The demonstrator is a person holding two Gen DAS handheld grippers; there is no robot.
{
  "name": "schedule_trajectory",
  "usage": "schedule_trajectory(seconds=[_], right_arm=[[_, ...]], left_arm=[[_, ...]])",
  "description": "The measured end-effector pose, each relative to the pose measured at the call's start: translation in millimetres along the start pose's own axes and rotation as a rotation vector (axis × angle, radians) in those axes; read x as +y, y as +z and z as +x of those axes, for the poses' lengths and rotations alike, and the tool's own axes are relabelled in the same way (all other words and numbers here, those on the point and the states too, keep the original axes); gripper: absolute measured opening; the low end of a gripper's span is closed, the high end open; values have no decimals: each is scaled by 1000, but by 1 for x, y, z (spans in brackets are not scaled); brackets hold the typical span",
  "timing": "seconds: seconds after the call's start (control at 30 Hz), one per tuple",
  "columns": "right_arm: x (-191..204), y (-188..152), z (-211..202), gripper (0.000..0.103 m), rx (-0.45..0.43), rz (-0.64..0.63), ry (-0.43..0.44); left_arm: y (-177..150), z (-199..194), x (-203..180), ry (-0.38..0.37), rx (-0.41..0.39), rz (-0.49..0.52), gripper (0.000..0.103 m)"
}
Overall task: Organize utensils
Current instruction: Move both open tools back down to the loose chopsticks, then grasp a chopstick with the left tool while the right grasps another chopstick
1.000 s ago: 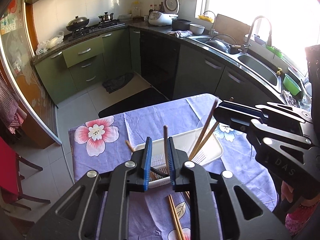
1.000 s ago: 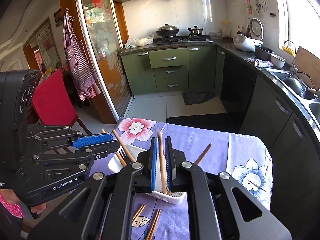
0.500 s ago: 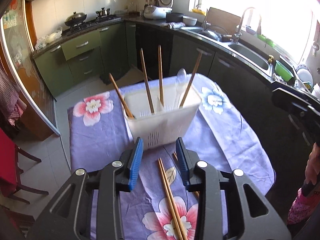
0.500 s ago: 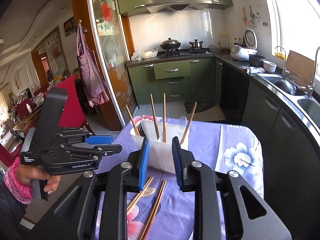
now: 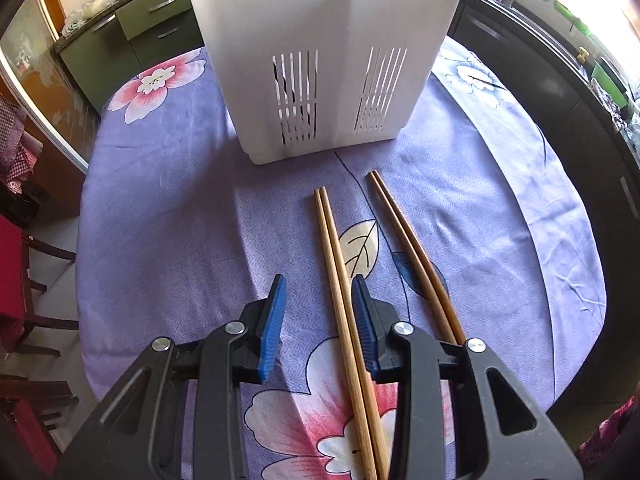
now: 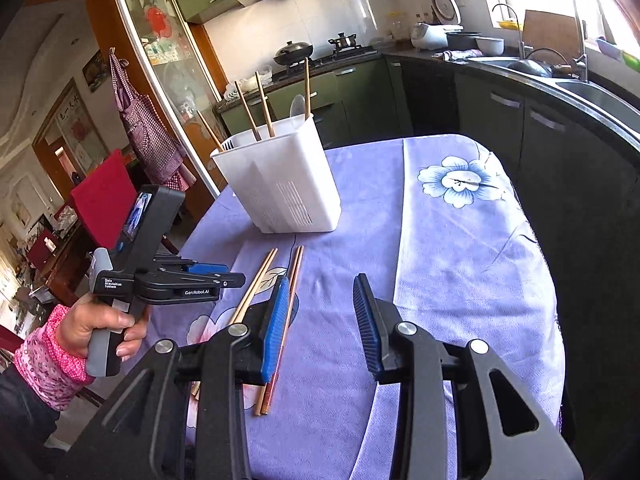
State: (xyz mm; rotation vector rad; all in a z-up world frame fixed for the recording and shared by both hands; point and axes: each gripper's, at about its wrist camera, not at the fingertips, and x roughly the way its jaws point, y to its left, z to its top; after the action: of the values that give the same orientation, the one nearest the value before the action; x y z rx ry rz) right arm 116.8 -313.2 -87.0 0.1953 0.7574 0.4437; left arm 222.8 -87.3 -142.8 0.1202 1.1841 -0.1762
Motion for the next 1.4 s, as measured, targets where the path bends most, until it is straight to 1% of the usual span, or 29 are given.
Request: schedule_trajectory(seconds=[0.1,0.2,0.37,0.53,0.63,0.8,0.87,0.93,1.07,1.13,1.4], right_arm=[[-2,0,4,34,7,10,10],[-1,4,9,38,11,16,20],[-3,2,17,38,26,30,27],[-4,1,22,38,42,38,31],[-3,2,25,38,49,37,31],[1,2,30,38,61,30,32],[4,3,34,38,70,24,35],[8,4,37,38,78,14,40],[13,5,43,38,87,4,49],[15,6,46,41,90,3,54],[22,6,55,41,110,-13,55]], left_arm=[[3,6,1,10,17,-5,26],[3,11,1,11,28,-4,26],[3,19,-3,2,49,2,26],[3,23,-8,9,49,9,25],[3,26,-8,7,59,5,22],[2,27,-8,10,60,7,21],[2,26,-6,-3,63,-2,18],[1,24,-3,-20,63,-12,18],[-1,20,2,-17,59,-17,18],[-1,20,5,-14,58,-18,18],[-2,18,12,-14,58,-28,18]])
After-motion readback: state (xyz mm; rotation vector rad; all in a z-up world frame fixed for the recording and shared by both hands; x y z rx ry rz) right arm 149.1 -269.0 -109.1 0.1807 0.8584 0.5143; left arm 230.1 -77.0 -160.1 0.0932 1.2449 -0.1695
